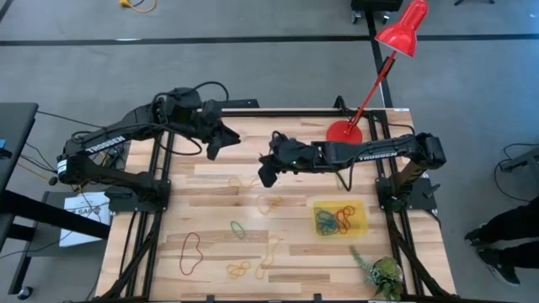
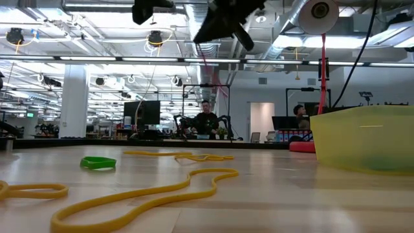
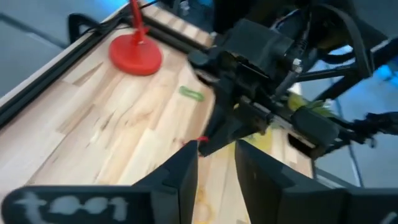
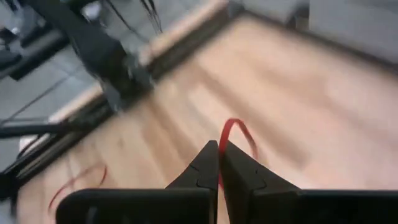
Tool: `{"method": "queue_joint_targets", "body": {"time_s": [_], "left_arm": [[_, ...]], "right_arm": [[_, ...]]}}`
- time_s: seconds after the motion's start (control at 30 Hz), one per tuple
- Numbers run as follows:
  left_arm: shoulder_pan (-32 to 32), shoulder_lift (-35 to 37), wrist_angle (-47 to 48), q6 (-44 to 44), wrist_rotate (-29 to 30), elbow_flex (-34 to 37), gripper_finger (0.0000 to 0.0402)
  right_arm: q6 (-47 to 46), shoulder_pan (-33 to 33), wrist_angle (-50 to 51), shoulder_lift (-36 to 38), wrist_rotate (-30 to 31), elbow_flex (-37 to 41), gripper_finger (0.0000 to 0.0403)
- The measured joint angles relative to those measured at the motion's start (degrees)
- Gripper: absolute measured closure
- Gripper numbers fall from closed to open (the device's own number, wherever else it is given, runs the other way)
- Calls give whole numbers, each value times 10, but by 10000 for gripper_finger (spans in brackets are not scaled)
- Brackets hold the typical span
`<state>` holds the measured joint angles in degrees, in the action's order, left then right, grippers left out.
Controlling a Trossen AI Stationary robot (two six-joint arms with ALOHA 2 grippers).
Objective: Pick and place items into bin
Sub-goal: Put the red rubber band into the yellow bin
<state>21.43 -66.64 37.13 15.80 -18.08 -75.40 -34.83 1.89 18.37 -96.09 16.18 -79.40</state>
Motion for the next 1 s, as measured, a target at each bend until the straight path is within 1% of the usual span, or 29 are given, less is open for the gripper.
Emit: {"method": "queue_joint_targets", "body": {"time_s": [0.1, 0.23, 0.3, 0.37, 0.53, 0.63, 0.77, 0.9, 1.0], "left_arm": [[0, 0, 20, 5, 34, 0, 304], [0, 0, 37, 9, 75, 0, 303], [0, 0, 41, 9, 82, 0, 303], [0, 0, 43, 9, 83, 0, 303], [0, 0, 43, 9, 84, 0, 303], [0, 0, 43, 9, 84, 0, 303], [0, 0, 42, 9, 84, 0, 303], [0, 0, 42, 9, 85, 0, 303], [0, 0, 41, 10, 85, 0, 303]], "right_arm": [[-71, 5, 73, 0, -61, 0, 401], [-155, 29, 187, 1, -154, 0, 402], [-193, 45, 252, 12, -176, 0, 402], [-236, 64, 317, 29, -176, -6, 402], [-351, 112, 515, 76, -158, -31, 402], [-425, 147, 602, 104, -156, -31, 402], [-502, 202, 669, 111, -149, -28, 403], [-549, 249, 689, 94, -148, -28, 403], [-602, 268, 700, 72, -148, -28, 403]]}}
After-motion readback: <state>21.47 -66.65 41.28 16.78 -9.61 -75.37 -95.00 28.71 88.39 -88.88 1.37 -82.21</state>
